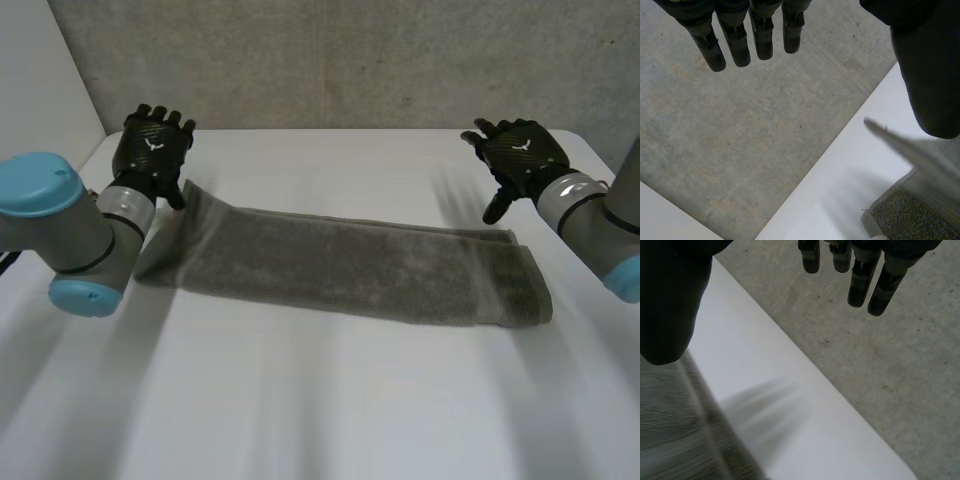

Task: Fold the towel.

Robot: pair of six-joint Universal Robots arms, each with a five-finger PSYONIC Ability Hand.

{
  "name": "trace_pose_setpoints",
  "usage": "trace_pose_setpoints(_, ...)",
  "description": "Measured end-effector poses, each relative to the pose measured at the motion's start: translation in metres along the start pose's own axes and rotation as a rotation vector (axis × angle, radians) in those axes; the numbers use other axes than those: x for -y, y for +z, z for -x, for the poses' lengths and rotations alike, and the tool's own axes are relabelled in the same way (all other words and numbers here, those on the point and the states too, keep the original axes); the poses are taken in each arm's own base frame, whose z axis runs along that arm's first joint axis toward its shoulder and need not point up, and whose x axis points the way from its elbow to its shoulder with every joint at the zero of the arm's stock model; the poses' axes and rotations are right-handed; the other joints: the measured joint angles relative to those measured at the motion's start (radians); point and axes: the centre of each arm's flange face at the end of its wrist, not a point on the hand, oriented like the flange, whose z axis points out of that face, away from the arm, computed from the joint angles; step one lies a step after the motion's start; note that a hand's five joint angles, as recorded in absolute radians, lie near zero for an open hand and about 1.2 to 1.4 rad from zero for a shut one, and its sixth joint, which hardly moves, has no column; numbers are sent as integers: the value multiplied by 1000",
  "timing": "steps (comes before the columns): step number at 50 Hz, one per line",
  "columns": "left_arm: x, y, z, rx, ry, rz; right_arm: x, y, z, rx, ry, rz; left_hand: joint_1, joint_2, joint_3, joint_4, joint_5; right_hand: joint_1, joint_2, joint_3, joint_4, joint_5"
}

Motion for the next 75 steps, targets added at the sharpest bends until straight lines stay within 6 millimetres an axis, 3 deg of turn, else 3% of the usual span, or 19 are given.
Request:
trace_pose_setpoints(6, 12, -18, 4, -11, -7, 9, 2, -35, 10, 43, 49, 83, 0, 0, 0, 0, 0, 0, 0, 0, 0, 0)
trace_pose_setpoints(16, 8, -37, 20, 5, -4, 55, -27, -96, 22, 130, 60, 256, 0, 0, 0, 0, 0, 0, 0, 0, 0, 0)
trace_pose_setpoints(22, -1, -39, 38, 47, -3, 83, -47, -110, 27, 148, 43, 285, 0, 0, 0, 0, 0, 12, 16, 0, 0, 0)
trace_pose_setpoints(30, 0, -51, 48, 65, -39, 103, -62, -109, 25, 116, 32, 273, 0, 0, 0, 0, 0, 122, 121, 0, 0, 2)
trace_pose_setpoints(45, 10, -91, 14, -79, -313, 151, -80, -99, 29, 106, 19, 256, 0, 0, 0, 0, 1, 383, 388, 0, 0, 250)
trace_pose_setpoints(52, 5, -95, 5, -101, -331, 174, -92, -93, 32, 123, -25, 275, 0, 0, 0, 0, 0, 799, 813, 0, 0, 654)
trace_pose_setpoints(57, 3, -96, 4, -103, -330, 182, -97, -90, 29, 121, -47, 290, 0, 0, 0, 0, 1, 931, 951, 0, 0, 797)
trace_pose_setpoints(62, 2, -95, 5, -100, -329, 184, -106, -90, 11, 93, -54, 326, 0, 0, 0, 0, 0, 1165, 1220, 0, 0, 1085)
trace_pose_setpoints(75, 0, -95, 8, -88, -330, 190, -114, -93, -51, 32, -183, 339, 0, 0, 0, 0, 0, 1165, 1222, 0, 0, 1089)
